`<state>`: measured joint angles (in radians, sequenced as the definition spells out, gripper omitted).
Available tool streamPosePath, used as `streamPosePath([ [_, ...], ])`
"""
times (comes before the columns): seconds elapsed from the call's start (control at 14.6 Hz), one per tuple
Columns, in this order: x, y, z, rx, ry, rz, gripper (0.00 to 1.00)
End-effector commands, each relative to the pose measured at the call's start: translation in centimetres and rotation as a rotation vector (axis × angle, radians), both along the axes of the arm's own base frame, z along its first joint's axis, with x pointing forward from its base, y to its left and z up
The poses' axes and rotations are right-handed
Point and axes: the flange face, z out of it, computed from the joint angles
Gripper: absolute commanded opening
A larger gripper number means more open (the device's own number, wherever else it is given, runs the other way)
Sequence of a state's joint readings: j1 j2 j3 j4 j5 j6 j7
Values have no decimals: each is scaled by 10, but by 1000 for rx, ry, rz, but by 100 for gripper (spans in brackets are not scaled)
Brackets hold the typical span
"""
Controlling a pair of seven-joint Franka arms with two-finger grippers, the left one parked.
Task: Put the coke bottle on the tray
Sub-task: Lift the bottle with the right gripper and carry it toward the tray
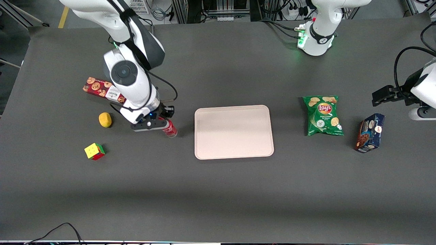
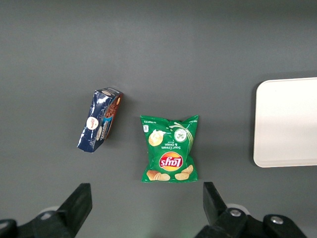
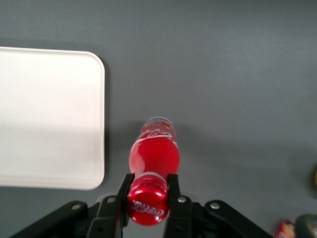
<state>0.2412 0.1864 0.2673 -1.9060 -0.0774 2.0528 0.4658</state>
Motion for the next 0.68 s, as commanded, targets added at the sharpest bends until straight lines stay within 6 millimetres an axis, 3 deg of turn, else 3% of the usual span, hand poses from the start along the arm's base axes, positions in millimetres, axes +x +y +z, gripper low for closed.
streamPosePath([
  [0.0,-9,14,99,-19,-2,-8,0],
  [0.21,-6,25,158,66,7,-18,0],
  [0.34,-5,32,178,99,1,-15,0],
  [0.48,5,51,178,124,9,-63,0],
  [0.62,13,87,162,145,31,-80,0],
])
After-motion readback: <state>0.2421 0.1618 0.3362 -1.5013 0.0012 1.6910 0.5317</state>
